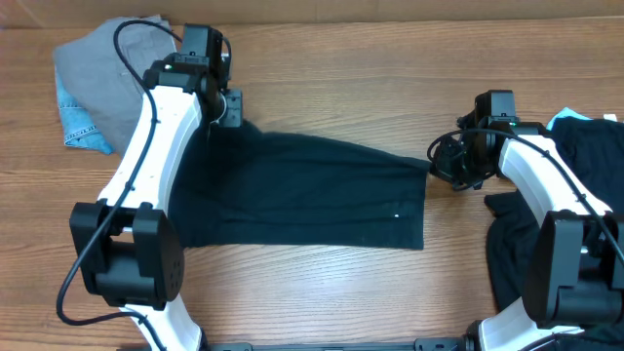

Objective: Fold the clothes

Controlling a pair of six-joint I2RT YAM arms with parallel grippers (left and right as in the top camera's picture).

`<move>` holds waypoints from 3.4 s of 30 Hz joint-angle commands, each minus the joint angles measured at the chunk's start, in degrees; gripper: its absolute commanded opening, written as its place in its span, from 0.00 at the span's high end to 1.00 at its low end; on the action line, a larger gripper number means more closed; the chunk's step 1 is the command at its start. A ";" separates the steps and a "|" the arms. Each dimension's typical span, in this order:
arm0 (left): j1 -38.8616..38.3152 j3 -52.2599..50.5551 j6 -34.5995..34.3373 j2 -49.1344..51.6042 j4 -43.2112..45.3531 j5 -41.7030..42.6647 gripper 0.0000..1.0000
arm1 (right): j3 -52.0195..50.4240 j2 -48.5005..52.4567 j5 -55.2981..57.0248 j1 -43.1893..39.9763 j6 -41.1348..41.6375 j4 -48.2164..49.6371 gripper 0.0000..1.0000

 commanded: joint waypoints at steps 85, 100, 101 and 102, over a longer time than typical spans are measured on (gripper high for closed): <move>3.06 5.64 0.98 -11.39 -25.22 -1.70 0.53 | 0.46 -7.13 7.28 18.01 0.70 -10.95 0.96; 3.02 5.62 1.01 -11.39 -25.42 -1.27 0.55 | 0.26 -6.80 7.13 36.06 15.17 4.81 0.96; 3.04 5.62 1.01 -11.39 -25.49 -1.29 0.55 | 0.26 -6.64 7.13 36.48 16.72 5.33 0.96; 3.02 5.62 1.03 -11.39 -25.53 -1.29 0.55 | 0.26 -6.36 7.13 37.00 18.01 5.97 0.96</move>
